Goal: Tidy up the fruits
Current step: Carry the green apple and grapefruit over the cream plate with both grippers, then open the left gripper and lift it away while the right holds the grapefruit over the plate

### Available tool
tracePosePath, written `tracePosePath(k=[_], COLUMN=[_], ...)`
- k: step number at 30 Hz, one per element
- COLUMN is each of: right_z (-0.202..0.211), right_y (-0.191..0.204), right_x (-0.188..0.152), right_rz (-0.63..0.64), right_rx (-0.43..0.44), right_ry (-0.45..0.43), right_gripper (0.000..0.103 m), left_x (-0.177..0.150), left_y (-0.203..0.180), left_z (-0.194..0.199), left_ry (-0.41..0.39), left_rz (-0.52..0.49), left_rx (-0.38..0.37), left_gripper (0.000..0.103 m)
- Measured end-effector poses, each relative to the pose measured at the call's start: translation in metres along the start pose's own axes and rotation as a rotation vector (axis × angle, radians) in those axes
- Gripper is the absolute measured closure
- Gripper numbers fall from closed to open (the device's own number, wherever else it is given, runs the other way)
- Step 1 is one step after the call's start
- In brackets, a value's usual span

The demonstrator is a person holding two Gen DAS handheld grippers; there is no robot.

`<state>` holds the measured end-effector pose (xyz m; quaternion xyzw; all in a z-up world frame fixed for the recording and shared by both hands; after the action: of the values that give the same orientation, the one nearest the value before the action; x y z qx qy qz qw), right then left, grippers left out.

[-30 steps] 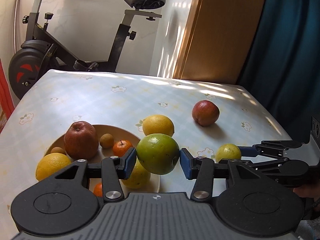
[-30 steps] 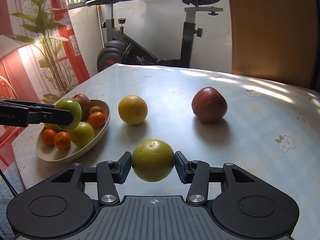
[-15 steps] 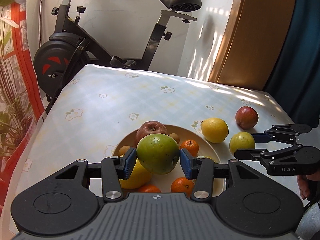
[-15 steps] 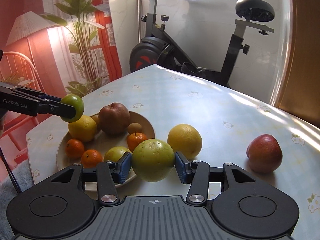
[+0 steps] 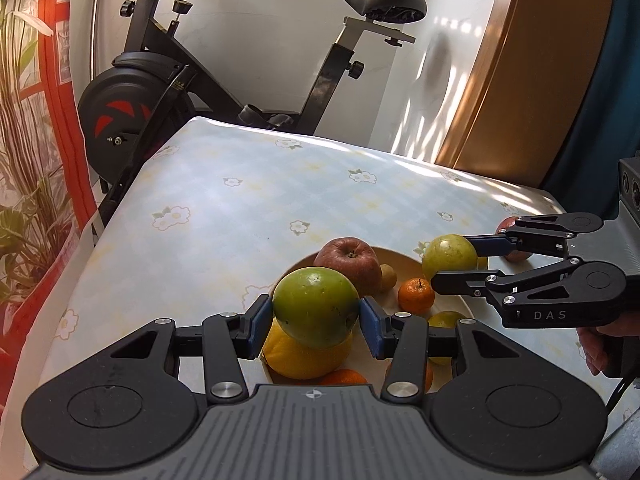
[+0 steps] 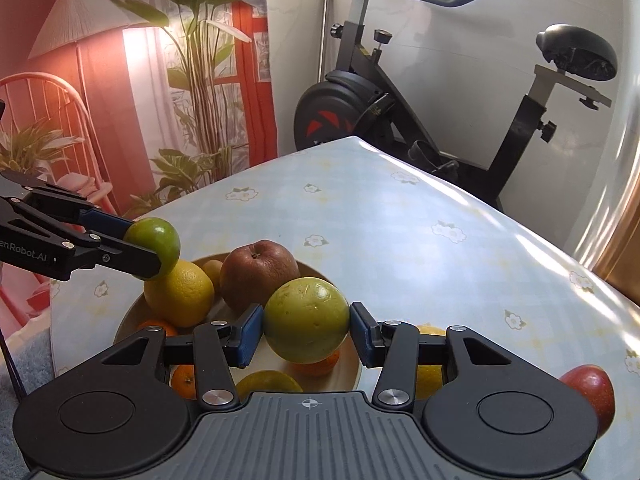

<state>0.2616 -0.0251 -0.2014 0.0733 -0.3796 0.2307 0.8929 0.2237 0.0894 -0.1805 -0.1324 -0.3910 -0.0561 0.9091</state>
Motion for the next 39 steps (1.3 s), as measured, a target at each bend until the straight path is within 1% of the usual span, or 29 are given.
tracePosePath(k=[5, 13, 24, 30, 39], right_z=[-0.017, -0.033, -0.036, -0.036, -0.036], right_y=[0.001, 0.003, 0.005, 0.005, 0.006], right_x=[0.004, 0.004, -0.001, 0.000, -0.001], right_rz=[0.015, 0.018, 0.015, 0.019, 0.019], right_rx=[-0.001, 0.013, 0.026, 0.026, 0.027], right_ry=[0.004, 0.016, 0.024, 0.024, 0.025], right_gripper=[0.060, 0.060, 0.059, 0.059, 0.058], left_x=[0.004, 0.004, 0.009, 0.013, 0.013], left_y=[0.007, 0.006, 0.008, 0.014, 0.015], left_z=[-0.006, -0.009, -0.017, -0.026, -0.030], left_ry=[0.002, 0.003, 0.021, 0.049, 0.087], left_rz=[0.010, 0.005, -0.016, 0.020, -0.003], left_rx=[0.000, -0.003, -0.019, -0.045, -0.046], left_gripper=[0.053, 0.053, 0.053, 0.053, 0.053])
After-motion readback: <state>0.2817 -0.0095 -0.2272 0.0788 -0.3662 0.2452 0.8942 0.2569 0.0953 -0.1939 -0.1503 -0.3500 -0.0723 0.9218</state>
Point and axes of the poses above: each gripper's, at about its wrist camera, not at the fingertips, and z roughly against the way its jaws point, y to its left, x to its top, the point moved 8 cm from there along -z, roughly the way its jaws point, and after that the axes turned 5 degrees about -x, right-handed, at the moved point
